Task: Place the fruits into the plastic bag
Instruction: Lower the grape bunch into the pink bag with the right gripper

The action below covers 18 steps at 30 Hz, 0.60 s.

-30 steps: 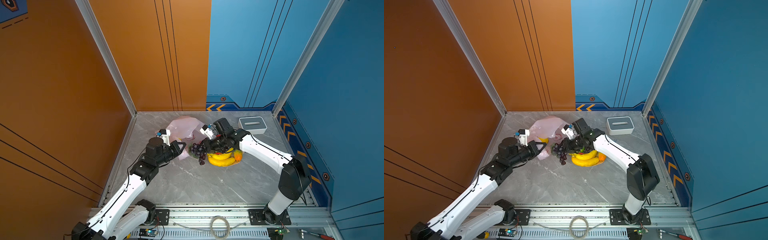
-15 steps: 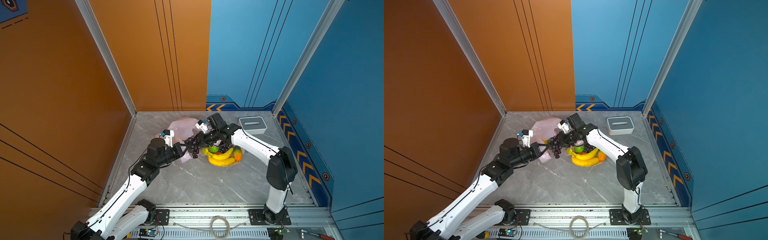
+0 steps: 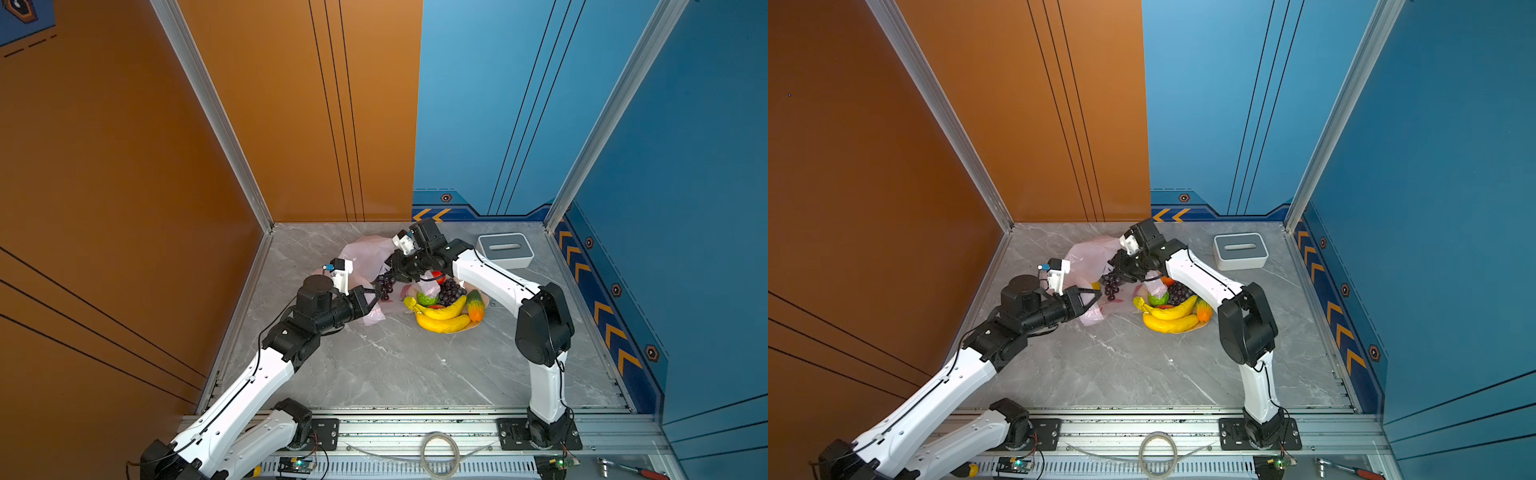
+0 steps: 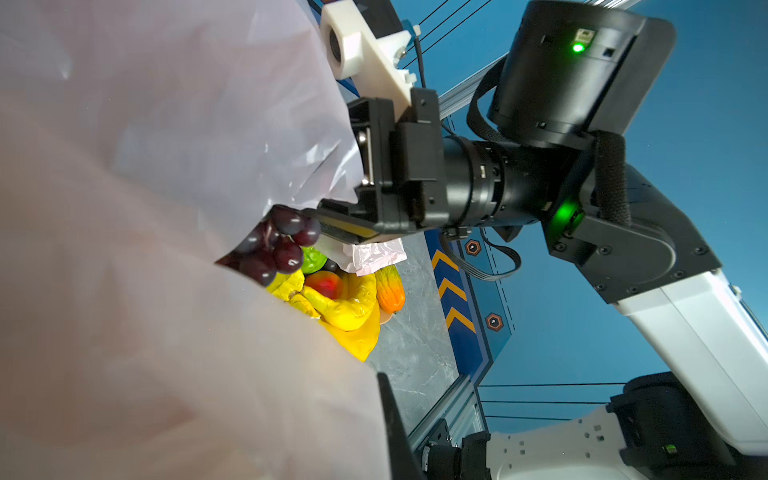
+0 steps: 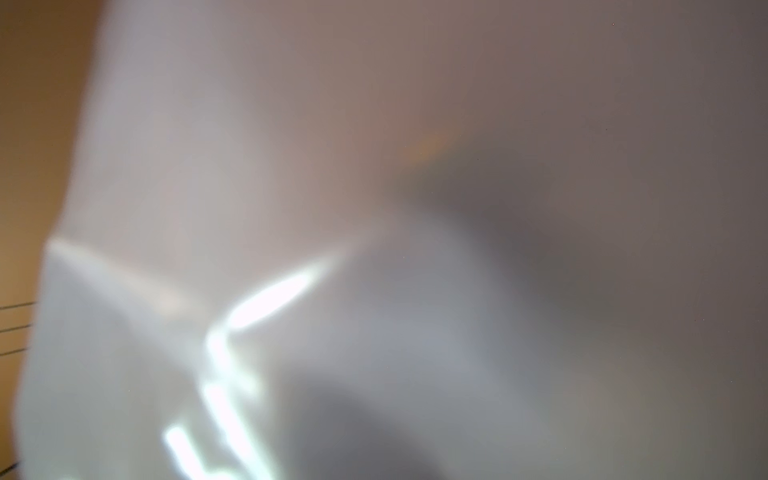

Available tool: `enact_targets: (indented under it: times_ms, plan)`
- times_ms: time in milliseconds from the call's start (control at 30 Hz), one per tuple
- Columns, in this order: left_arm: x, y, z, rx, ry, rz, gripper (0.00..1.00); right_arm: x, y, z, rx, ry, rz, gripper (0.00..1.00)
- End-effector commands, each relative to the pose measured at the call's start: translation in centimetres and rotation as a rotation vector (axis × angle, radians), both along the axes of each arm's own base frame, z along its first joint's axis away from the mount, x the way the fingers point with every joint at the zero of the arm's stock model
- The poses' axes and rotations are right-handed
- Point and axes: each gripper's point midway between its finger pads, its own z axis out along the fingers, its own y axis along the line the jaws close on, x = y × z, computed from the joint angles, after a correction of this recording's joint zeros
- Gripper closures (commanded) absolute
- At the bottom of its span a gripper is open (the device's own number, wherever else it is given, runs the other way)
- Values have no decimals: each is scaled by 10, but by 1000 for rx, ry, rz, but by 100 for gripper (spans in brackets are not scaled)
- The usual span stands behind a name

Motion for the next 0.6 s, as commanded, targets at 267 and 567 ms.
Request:
enact_targets:
  times_ms: [267,567]
  plan:
    - [2,4,12,-8,-9,11,100,54,-3,-8,-153,-291,-163,68]
    - [2,11,9,-38,15,32,100,70,-3,-54,-403,-436,-179,67]
